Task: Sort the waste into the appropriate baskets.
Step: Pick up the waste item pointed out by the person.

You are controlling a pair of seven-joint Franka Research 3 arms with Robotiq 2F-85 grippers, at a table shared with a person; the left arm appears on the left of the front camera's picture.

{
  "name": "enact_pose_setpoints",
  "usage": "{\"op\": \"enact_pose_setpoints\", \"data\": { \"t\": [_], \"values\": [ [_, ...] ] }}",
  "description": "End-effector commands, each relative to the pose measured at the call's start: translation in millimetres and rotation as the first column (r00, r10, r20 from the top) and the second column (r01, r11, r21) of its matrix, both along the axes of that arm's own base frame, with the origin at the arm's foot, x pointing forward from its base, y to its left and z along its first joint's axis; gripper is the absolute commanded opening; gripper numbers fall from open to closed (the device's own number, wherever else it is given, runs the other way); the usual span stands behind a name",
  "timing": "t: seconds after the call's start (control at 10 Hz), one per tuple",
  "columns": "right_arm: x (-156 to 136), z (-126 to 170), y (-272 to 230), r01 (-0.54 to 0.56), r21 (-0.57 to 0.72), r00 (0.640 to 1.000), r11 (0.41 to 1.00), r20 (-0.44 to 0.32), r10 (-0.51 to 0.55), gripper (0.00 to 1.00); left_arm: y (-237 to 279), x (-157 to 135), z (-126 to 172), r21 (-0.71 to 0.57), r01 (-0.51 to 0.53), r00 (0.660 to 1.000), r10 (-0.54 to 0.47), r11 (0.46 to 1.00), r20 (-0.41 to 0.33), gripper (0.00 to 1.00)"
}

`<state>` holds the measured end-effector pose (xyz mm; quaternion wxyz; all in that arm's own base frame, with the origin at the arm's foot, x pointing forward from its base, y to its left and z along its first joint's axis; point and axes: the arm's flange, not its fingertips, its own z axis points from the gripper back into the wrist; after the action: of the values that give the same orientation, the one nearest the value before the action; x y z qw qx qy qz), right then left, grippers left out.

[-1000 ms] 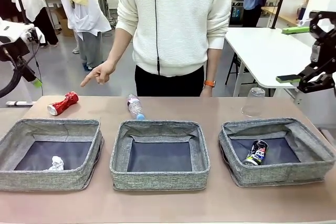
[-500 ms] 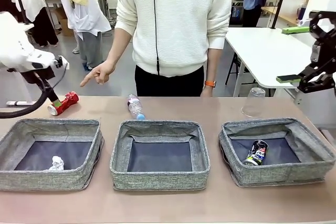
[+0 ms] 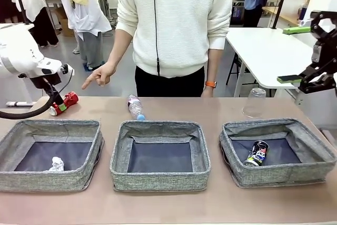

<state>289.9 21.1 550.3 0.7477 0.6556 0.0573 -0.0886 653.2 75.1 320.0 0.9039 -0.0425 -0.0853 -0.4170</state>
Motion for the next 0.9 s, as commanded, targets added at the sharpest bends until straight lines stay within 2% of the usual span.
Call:
{"op": "enact_pose_setpoints", "data": {
  "t": [0.0,0.3,0.4,0.5,0.6,0.8],
  "values": [
    [0.2,5.3,0.3,-0.003,-0.001,1.0,1.0,-0.004,0.003,1.0,2.5,10.9,5.0,-0.029,-0.039,0.999,0.038,0.999,-0.017,1.0],
    [0.2,5.3,0.3,-0.003,-0.001,1.0,1.0,-0.004,0.003,1.0,0.3,12.0,3.1,-0.024,-0.032,0.999,0.031,0.999,-0.036,1.0],
    [0.2,5.3,0.3,-0.003,-0.001,1.0,1.0,-0.004,0.003,1.0,-0.4,12.0,1.7,-0.007,-0.013,0.999,0.012,1.0,-0.031,0.57],
    [0.2,5.3,0.3,-0.003,-0.001,1.0,1.0,-0.004,0.003,1.0,-1.1,11.0,1.3,-0.004,-0.018,0.999,0.018,1.0,-0.033,0.42],
    [0.2,5.3,0.3,-0.003,-0.001,1.0,1.0,-0.004,0.003,1.0,-0.5,10.4,2.1,-0.007,-0.012,0.999,0.012,1.0,-0.033,0.0],
    [0.2,5.3,0.3,-0.003,-0.001,1.0,1.0,-0.004,0.003,1.0,0.6,9.2,4.6,-0.013,-0.006,0.999,0.006,1.0,-0.04,0.0]
  ]
}}
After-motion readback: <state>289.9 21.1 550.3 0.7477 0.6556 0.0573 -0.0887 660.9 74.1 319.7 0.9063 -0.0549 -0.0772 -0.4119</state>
